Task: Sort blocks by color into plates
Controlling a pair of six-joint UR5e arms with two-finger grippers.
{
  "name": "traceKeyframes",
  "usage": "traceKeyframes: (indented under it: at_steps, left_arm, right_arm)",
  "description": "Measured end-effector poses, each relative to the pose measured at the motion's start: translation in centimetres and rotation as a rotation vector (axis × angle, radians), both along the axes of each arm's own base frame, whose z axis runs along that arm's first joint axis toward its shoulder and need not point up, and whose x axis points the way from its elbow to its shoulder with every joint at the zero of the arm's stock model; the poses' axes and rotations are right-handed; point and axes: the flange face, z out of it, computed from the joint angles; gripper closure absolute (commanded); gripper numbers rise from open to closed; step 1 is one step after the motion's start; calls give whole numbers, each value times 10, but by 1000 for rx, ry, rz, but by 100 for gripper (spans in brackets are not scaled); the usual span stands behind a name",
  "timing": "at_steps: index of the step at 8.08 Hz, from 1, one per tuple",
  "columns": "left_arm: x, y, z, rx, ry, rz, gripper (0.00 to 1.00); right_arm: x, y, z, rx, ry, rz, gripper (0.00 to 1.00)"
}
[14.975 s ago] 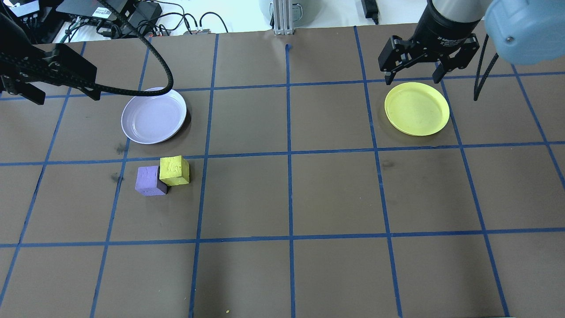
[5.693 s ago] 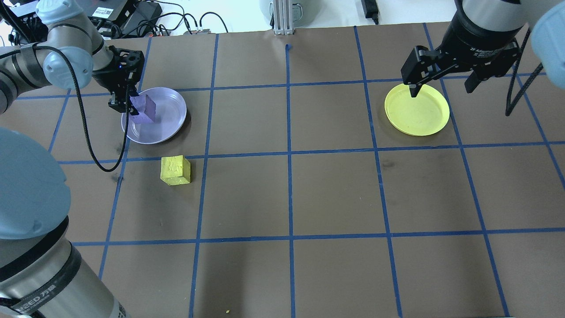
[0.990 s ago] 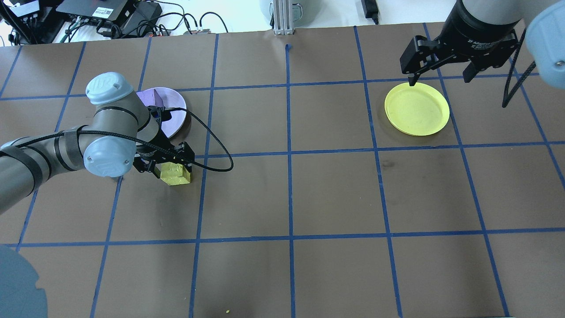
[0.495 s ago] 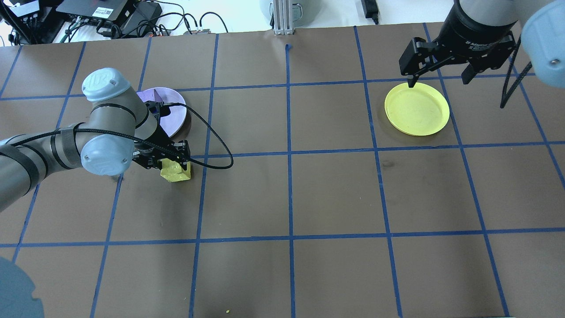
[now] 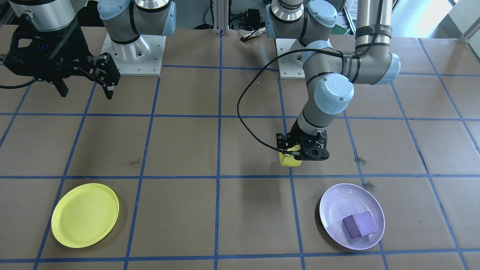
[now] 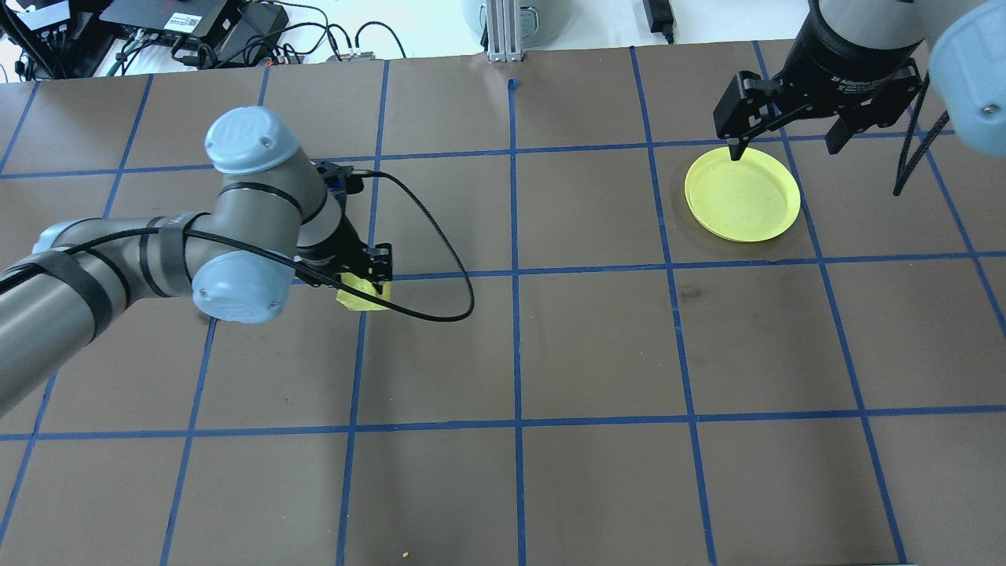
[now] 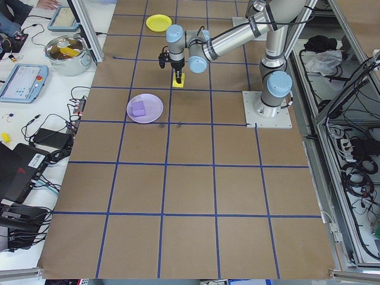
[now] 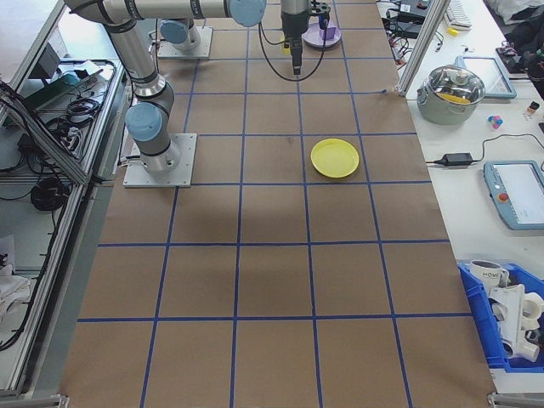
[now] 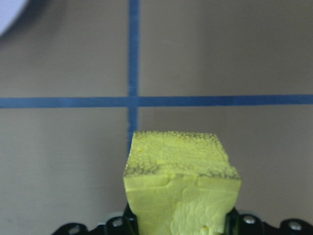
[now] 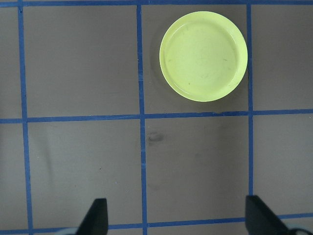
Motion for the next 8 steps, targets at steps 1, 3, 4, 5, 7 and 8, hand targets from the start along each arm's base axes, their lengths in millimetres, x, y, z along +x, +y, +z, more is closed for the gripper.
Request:
traceKeyframes:
  at_steps: [1, 3, 4, 5, 7, 8]
  left_arm:
    - [-47, 15, 6, -9, 3, -10, 100]
    - [-134, 56, 8, 10, 31, 42, 100]
    - [-169, 72, 7, 26, 46, 105, 100]
    - [-201, 75, 7, 43, 71, 168, 100]
    - [-268, 57, 3, 48, 95, 236, 100]
    - [-289, 45, 1, 41, 103, 239, 100]
  right_arm:
    - [0, 0, 0, 2, -2, 1, 0]
    - [1, 0, -2, 6, -6, 2, 0]
    - [1, 2, -3, 10, -5, 1, 0]
    - [1, 2, -5, 15, -5, 2, 0]
    - [1, 2, -7, 18, -9, 4, 0]
    - [2, 2, -8, 20, -11, 5, 0]
